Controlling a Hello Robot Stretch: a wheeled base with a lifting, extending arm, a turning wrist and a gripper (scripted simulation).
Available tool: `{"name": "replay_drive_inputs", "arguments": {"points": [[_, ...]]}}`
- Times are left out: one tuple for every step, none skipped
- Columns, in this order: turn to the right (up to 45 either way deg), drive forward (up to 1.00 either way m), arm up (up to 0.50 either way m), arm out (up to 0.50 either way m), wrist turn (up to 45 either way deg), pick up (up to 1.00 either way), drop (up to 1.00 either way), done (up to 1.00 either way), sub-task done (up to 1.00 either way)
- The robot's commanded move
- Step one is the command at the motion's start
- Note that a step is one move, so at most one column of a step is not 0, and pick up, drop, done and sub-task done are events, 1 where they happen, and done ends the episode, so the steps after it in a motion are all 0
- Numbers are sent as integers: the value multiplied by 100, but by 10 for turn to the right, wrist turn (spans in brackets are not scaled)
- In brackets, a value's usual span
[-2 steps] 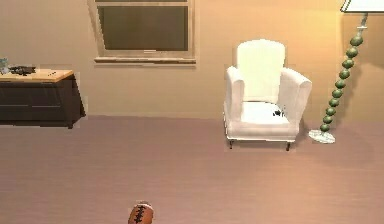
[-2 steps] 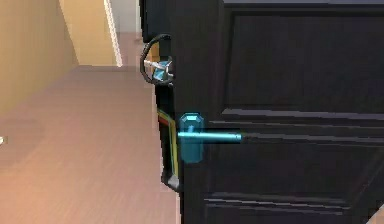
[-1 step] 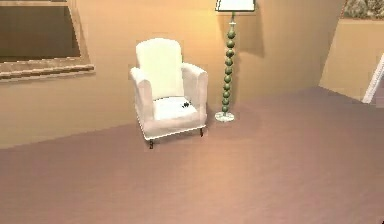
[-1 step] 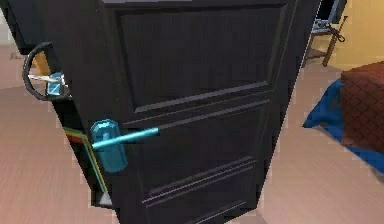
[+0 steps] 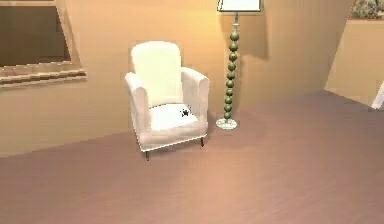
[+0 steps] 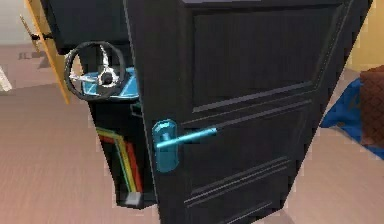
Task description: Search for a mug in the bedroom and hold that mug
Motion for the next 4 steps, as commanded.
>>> {"name": "replay_drive_inputs", "arguments": {"points": [[330,0,0,0,0,0,0,0,0],[0,100,0,0,0,0,0,0,0],[60,0,0,0,0,0,0,0,0],[0,25,0,0,0,0,0,0,0]]}}
